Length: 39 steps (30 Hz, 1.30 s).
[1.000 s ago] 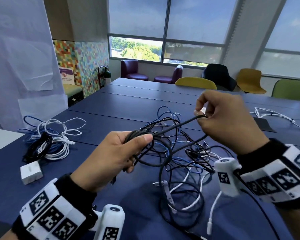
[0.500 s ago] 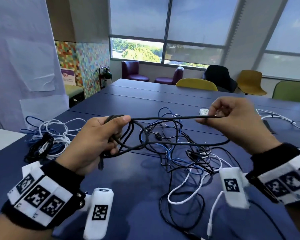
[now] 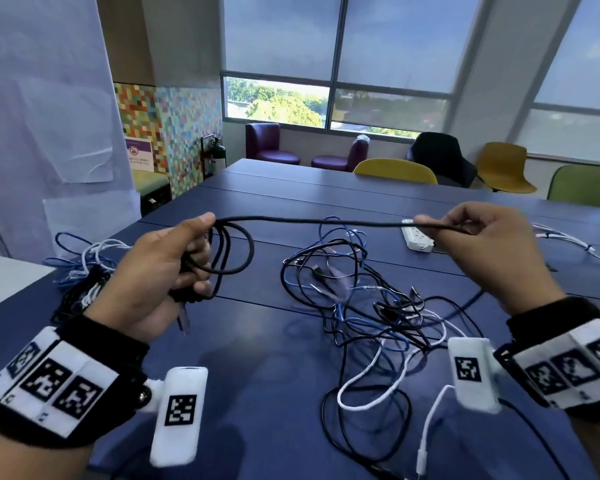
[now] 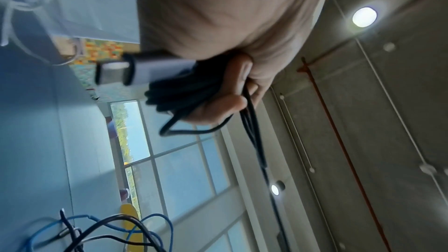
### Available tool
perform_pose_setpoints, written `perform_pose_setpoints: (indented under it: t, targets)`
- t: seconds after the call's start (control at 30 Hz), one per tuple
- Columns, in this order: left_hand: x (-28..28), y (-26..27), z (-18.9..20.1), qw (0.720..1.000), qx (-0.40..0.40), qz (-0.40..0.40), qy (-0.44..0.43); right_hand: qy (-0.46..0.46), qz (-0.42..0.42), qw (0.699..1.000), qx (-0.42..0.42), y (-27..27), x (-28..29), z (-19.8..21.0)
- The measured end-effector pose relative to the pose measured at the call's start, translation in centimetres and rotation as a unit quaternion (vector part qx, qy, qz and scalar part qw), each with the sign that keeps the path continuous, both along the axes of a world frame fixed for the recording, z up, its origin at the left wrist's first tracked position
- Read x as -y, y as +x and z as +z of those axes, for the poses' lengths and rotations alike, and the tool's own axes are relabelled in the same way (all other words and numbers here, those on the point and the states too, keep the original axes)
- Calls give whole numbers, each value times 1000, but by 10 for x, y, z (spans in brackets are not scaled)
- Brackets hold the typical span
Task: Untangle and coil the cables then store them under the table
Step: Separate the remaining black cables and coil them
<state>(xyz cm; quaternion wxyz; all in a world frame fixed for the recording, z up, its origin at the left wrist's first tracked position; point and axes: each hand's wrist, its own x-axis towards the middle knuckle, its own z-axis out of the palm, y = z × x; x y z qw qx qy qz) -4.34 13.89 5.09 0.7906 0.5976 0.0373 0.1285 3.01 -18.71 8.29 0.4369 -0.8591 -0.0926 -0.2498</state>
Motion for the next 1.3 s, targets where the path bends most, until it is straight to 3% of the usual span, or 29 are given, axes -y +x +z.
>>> perform_pose_setpoints:
  t: [0.07, 0.23, 0.33, 0.4, 0.5, 0.57, 0.63, 0.7, 0.8, 0.9, 0.97, 1.07, 1.2, 1.3]
  targets:
    - [-6, 0, -2, 999, -9, -3, -44, -91, -36, 995, 36, 1, 4, -5]
    - [-1, 1, -2, 983, -29, -60, -171, -129, 48, 987, -78, -4, -3, -19]
    - [15, 0, -1, 982, -38, -80, -167, -192, 87, 970, -119, -17, -17, -20]
    - [28, 1, -2, 989, -39, -66, -123, -206, 106, 967, -104, -28, -26, -19]
    - [49, 0, -4, 996, -34, -47, -61, -54, 172, 980, -82, -44, -44, -7]
    - [60, 0, -5, 997, -35, -52, -51, 62, 235, 965, -95, -56, -55, 2]
    - [65, 0, -5, 995, -48, -65, -61, 88, 269, 957, -68, -67, -60, 5]
    - [65, 2, -4, 986, -77, -90, -118, 51, 296, 953, -43, -77, -63, 4]
    - [58, 5, -1, 960, -107, -113, -231, -97, 339, 935, -31, -86, -60, -7]
    - [49, 10, -1, 953, -124, -81, -265, -289, 284, 914, -16, -81, -48, -20]
    - [42, 13, -2, 944, -130, -57, -298, -347, 241, 904, -64, -78, -40, -27]
    - [33, 12, -3, 928, -99, -23, -359, -384, 157, 903, -114, -70, -24, -33]
    - [22, 3, 6, 899, -13, -6, -437, -440, 13, 890, -117, -59, -6, -38]
    - [18, 2, 11, 899, 53, 15, -434, -413, 25, 902, -127, -56, 0, -44]
